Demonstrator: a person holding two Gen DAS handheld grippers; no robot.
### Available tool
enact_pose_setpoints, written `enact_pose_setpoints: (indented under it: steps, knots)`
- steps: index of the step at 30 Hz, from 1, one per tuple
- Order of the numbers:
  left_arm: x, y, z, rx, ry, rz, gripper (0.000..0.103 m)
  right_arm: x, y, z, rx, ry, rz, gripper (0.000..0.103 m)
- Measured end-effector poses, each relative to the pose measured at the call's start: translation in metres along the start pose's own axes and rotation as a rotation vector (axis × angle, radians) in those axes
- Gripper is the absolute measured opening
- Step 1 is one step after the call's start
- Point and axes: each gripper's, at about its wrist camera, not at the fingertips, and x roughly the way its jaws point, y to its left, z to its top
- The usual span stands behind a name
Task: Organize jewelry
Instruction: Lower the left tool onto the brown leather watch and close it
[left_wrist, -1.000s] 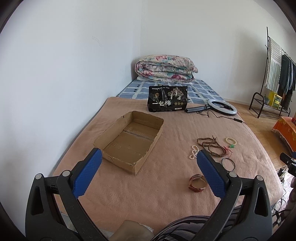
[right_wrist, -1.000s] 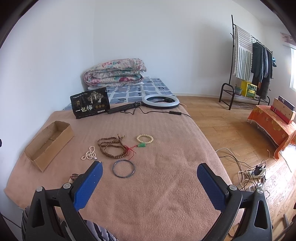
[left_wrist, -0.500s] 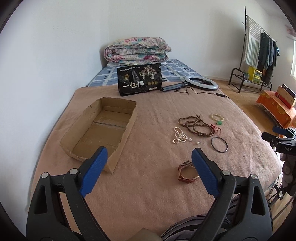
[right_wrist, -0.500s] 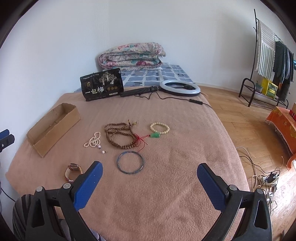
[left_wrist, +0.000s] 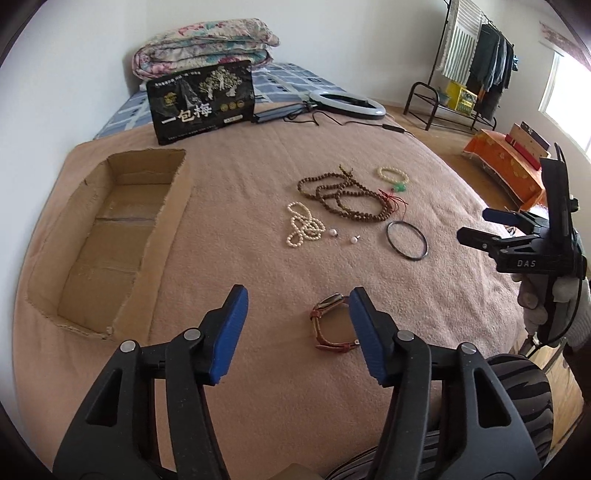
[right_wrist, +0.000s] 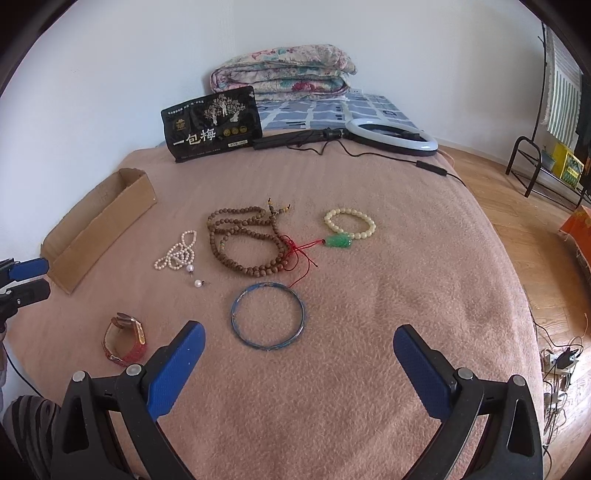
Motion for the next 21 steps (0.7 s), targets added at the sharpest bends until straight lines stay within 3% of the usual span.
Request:
enact_pose_setpoints:
  steps: [9,16,21]
  knots:
    - [0.044,-0.005,-0.002,0.042,0.113,-0.069,0.042,0.037,0.014,0.0,-0.078,0.046,-0.006,0.103]
    - [0.068,-0.001,-0.013,0.021,0.191,-0.117,0.041,0.057,0.025,0.002,-0.113,0.067,-0.017,0.103]
    - [0.082,-0.003,-0.015,0.027,0.213,-0.108,0.041,0.069,0.033,0.001,-0.139,0.086,-0.03,0.103]
